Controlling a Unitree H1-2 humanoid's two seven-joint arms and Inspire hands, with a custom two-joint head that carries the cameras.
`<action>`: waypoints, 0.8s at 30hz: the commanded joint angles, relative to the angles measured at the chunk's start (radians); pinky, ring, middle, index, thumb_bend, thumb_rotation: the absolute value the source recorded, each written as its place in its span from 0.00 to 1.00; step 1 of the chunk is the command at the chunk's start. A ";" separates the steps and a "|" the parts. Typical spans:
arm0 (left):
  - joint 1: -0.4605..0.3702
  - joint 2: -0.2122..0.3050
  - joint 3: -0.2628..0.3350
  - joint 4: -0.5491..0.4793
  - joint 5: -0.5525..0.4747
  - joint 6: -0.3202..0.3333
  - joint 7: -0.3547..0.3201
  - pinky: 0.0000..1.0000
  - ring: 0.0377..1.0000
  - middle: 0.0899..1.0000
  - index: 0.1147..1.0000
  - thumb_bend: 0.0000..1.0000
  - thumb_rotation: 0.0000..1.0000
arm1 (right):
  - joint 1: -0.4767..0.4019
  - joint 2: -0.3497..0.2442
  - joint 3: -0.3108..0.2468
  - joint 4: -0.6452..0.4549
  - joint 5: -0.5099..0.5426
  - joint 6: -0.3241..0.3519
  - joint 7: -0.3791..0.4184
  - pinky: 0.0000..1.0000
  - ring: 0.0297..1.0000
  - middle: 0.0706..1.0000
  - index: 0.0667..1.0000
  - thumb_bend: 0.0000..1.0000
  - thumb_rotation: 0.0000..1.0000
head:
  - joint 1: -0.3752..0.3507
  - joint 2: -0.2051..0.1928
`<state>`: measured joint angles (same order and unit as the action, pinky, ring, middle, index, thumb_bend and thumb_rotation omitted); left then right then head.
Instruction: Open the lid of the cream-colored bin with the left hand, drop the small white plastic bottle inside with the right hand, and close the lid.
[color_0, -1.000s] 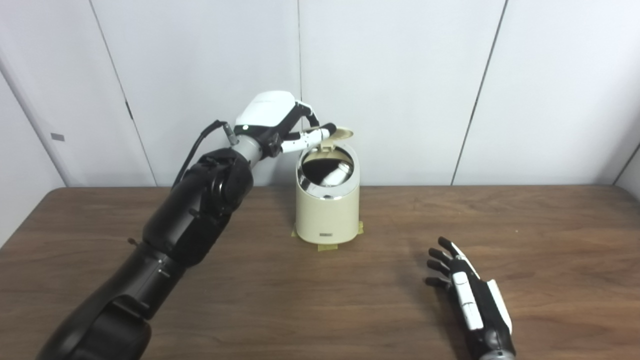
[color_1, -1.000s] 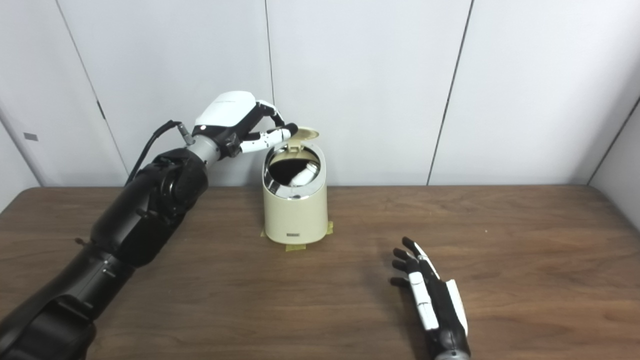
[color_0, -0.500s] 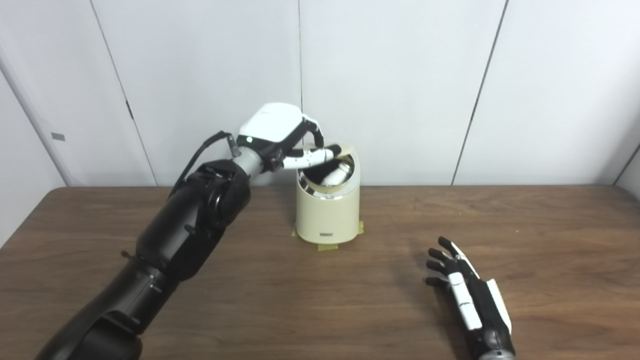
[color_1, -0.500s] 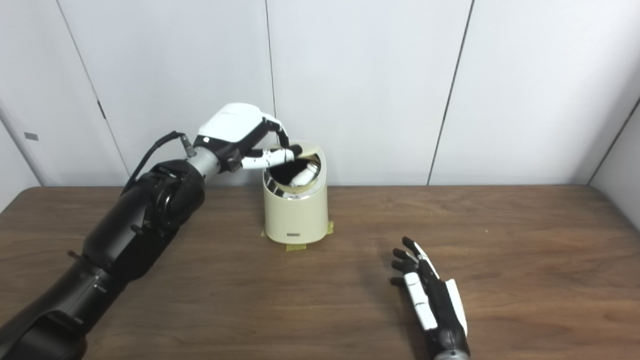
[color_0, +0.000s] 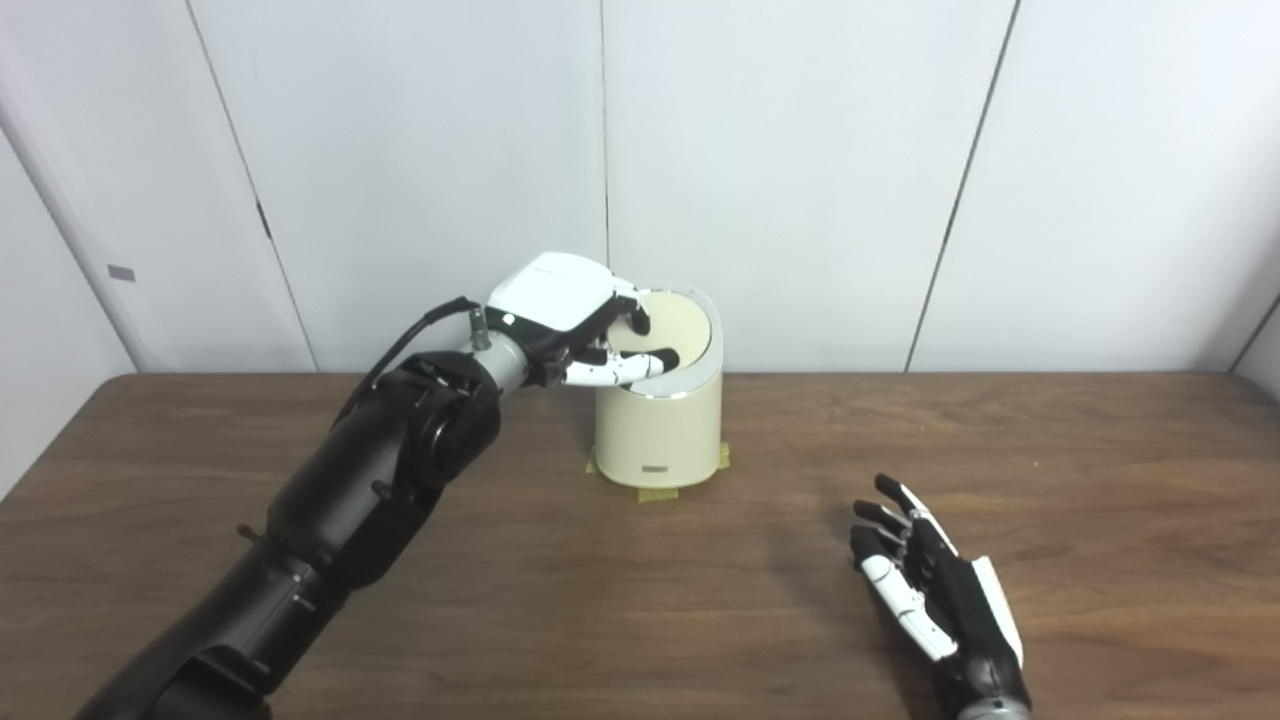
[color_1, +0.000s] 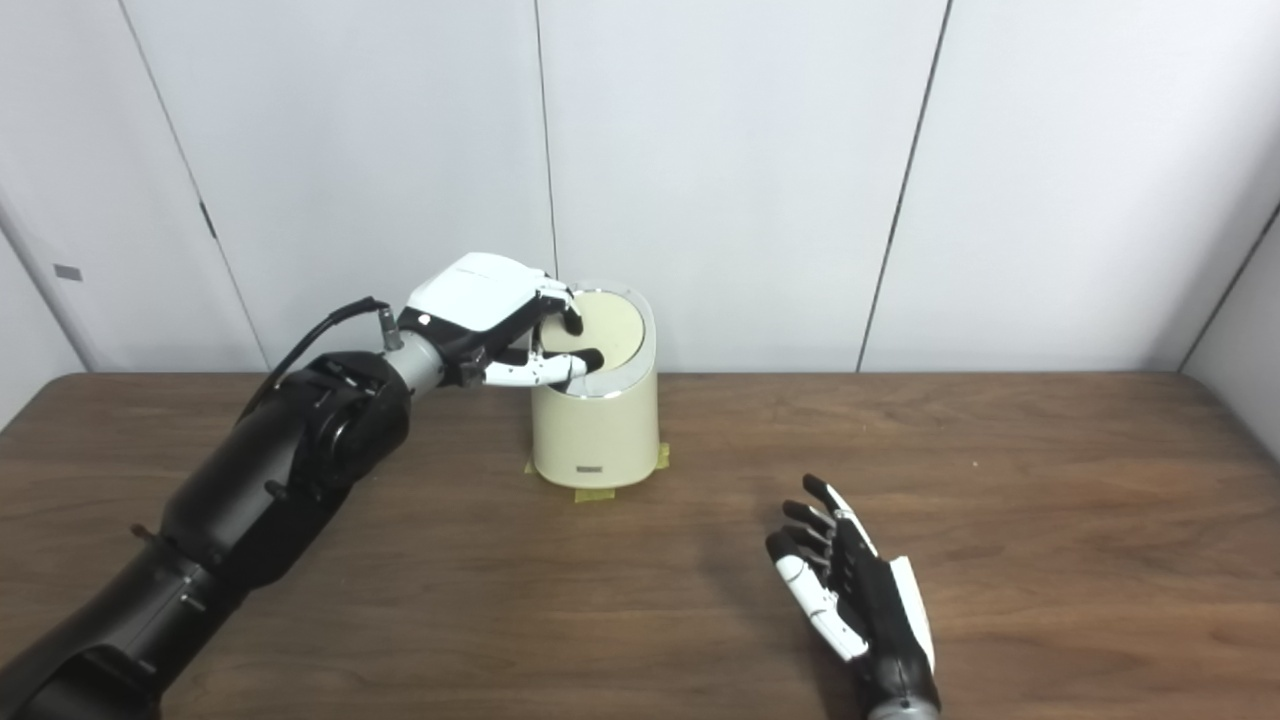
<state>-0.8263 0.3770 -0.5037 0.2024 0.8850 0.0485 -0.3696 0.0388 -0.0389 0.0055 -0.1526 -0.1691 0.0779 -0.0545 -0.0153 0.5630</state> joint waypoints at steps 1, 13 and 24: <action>-0.005 0.001 -0.019 -0.002 0.020 -0.008 -0.031 0.94 0.93 0.89 0.81 0.57 1.00 | -0.003 -0.002 0.002 -0.023 -0.014 0.001 -0.004 0.69 0.78 0.81 0.88 0.49 0.66 | -0.001 0.001; 0.019 0.039 -0.127 0.018 0.230 -0.100 0.095 1.00 0.97 0.91 0.79 0.52 1.00 | -0.003 0.007 0.009 -0.034 -0.025 0.034 -0.009 0.68 0.76 0.80 0.89 0.50 0.69 | -0.012 0.006; 0.045 0.049 -0.183 0.013 0.360 -0.114 0.107 1.00 0.97 0.92 0.74 0.51 1.00 | -0.005 0.014 0.011 -0.042 -0.019 0.036 -0.011 0.68 0.76 0.79 0.89 0.51 0.69 | -0.024 0.014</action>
<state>-0.8075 0.4206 -0.6639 0.1909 1.2493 -0.0321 -0.2047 0.0409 -0.0278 0.0137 -0.1662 -0.1849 0.1076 -0.0667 -0.0368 0.5752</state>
